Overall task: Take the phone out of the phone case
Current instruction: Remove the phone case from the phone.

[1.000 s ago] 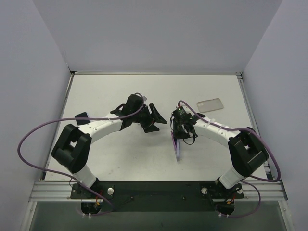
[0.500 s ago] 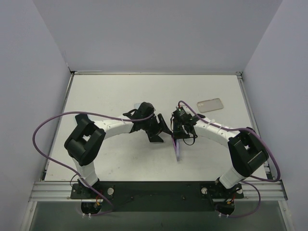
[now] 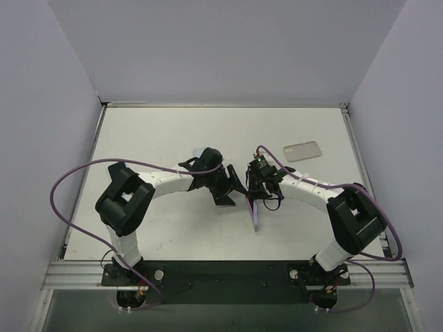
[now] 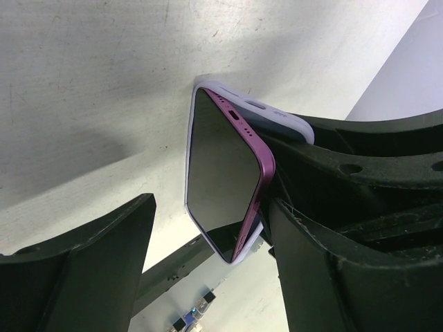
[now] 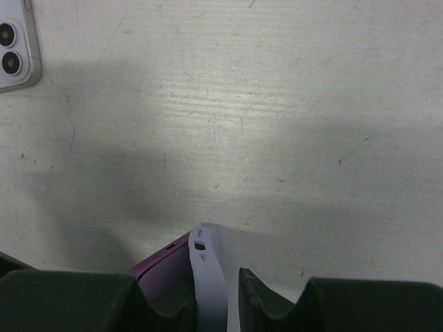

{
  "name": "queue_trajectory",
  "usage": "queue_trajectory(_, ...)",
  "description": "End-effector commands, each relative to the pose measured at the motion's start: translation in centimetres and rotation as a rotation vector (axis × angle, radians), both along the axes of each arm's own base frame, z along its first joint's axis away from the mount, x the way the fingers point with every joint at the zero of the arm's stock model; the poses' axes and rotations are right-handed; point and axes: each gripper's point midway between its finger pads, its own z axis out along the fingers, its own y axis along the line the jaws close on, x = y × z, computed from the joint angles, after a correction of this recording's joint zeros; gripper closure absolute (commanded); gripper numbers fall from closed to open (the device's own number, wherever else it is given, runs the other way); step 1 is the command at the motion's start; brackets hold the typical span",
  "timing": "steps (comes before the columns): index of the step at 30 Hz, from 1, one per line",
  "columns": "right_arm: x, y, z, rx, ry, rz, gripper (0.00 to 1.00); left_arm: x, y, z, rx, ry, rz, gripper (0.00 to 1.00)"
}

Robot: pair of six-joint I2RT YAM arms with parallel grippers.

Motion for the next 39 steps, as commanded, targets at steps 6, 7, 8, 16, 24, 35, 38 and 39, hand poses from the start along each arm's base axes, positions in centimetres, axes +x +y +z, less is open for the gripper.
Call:
queue_trajectory(6,-9.8,-2.6,-7.0,-0.083,0.375,0.054,0.98,1.0,-0.9,1.2,-0.025,-0.035,0.01,0.23)
queue_trajectory(7,-9.7,-2.5,-6.9,-0.075,0.373,0.054,1.0,0.9,-0.8,1.3,-0.026,-0.037,0.01,0.23)
queue_trajectory(8,-9.7,-2.5,-6.9,-0.071,0.375,0.054,1.0,0.9,-0.8,1.3,-0.024,-0.036,0.011,0.23)
queue_trajectory(16,-9.6,-2.2,-6.8,-0.05,0.373,0.048,1.0,0.7,-0.6,1.3,-0.021,-0.033,0.011,0.23)
queue_trajectory(24,-9.7,-2.6,-6.8,-0.063,0.363,0.045,0.72,0.8,-0.5,1.2,-0.014,-0.03,0.018,0.23)
queue_trajectory(35,-9.7,-2.9,-6.8,-0.074,0.354,0.039,1.0,1.0,-0.3,0.7,-0.006,-0.021,0.03,0.27)
queue_trajectory(38,-9.7,-2.9,-6.7,-0.074,0.35,0.036,1.0,1.0,-0.2,0.6,0.002,-0.023,0.031,0.32)
queue_trajectory(39,-9.5,-2.9,-6.6,-0.071,0.346,0.031,1.0,0.9,-0.1,0.5,0.009,-0.016,0.033,0.33)
